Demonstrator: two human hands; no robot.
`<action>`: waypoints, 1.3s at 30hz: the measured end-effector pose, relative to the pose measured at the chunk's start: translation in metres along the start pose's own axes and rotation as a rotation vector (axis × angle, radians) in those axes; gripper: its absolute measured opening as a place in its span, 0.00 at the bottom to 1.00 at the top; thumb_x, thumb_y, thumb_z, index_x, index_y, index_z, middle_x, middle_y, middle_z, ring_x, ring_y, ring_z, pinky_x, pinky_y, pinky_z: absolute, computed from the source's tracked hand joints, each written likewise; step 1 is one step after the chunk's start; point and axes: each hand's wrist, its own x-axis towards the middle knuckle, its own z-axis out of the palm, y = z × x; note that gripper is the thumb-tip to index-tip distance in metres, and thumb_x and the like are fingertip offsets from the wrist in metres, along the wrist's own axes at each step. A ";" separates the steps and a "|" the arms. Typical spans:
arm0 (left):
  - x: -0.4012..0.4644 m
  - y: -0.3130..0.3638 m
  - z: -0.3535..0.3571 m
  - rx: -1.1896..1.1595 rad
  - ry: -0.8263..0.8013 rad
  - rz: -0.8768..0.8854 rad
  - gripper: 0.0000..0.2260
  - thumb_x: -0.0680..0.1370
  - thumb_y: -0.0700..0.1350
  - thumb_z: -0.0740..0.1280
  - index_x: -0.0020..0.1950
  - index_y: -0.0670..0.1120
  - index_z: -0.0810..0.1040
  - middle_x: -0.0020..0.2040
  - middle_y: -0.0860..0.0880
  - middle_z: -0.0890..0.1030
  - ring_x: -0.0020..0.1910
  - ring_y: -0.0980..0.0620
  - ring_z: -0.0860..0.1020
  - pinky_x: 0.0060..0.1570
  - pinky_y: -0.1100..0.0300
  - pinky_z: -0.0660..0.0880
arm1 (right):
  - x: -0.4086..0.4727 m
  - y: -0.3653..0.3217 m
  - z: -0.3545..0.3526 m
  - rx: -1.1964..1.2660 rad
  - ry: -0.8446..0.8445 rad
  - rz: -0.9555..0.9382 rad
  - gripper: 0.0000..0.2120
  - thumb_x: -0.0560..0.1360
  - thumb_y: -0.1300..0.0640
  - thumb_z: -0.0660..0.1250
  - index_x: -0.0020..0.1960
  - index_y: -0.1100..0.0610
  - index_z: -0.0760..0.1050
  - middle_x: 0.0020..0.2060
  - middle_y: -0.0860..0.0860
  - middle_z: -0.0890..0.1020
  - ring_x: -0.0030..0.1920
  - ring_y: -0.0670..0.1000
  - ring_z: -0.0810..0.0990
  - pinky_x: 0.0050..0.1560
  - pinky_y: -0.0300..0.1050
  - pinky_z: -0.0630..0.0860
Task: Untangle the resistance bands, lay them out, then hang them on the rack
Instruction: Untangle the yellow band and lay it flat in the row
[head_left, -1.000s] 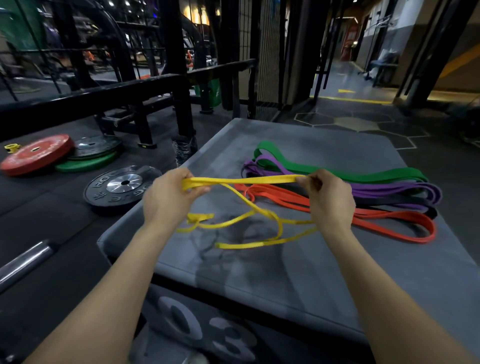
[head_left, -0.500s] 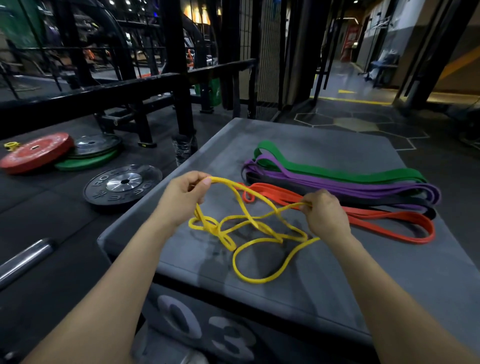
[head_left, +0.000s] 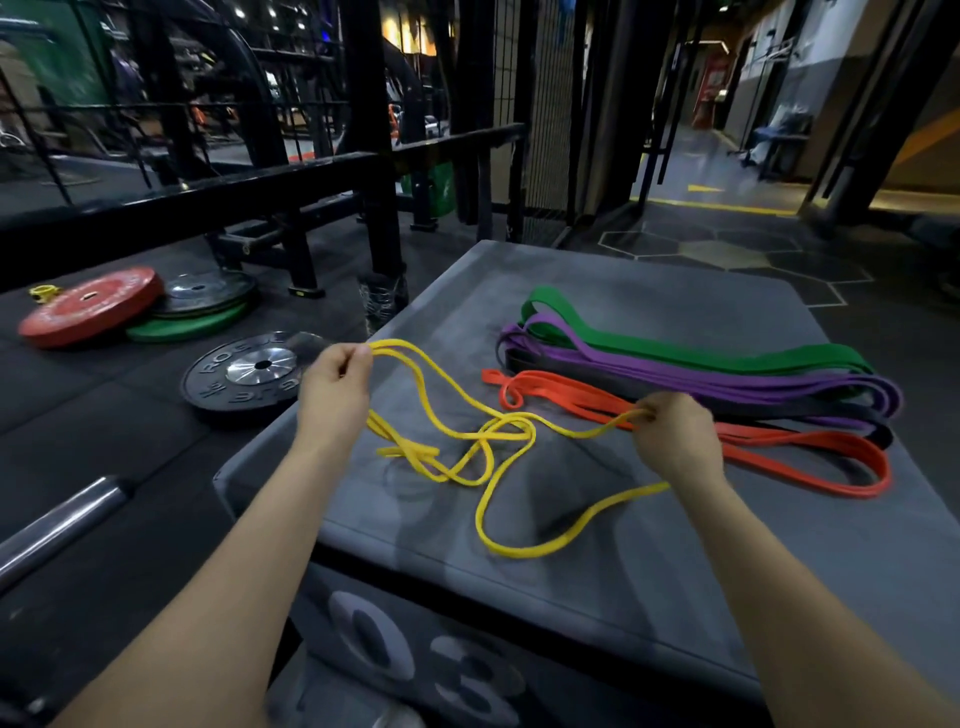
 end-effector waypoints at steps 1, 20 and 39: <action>-0.004 0.004 0.003 -0.023 -0.023 0.005 0.11 0.80 0.43 0.59 0.38 0.51 0.73 0.31 0.50 0.67 0.25 0.60 0.66 0.30 0.64 0.65 | -0.003 -0.003 0.004 -0.082 0.039 -0.082 0.12 0.72 0.64 0.62 0.53 0.60 0.80 0.54 0.61 0.78 0.56 0.64 0.73 0.53 0.51 0.71; -0.003 0.058 0.011 0.701 -0.359 0.436 0.04 0.75 0.41 0.65 0.46 0.44 0.79 0.41 0.48 0.74 0.40 0.51 0.72 0.41 0.59 0.68 | 0.016 -0.127 -0.063 1.180 0.072 -0.096 0.17 0.80 0.66 0.52 0.34 0.58 0.69 0.27 0.53 0.73 0.26 0.49 0.74 0.35 0.49 0.76; 0.001 0.037 -0.005 0.773 -0.083 0.250 0.08 0.75 0.45 0.64 0.51 0.52 0.80 0.47 0.44 0.78 0.51 0.39 0.75 0.49 0.48 0.72 | -0.003 -0.022 -0.058 -0.184 0.219 -0.218 0.08 0.80 0.58 0.54 0.53 0.59 0.70 0.46 0.61 0.80 0.47 0.65 0.78 0.38 0.48 0.65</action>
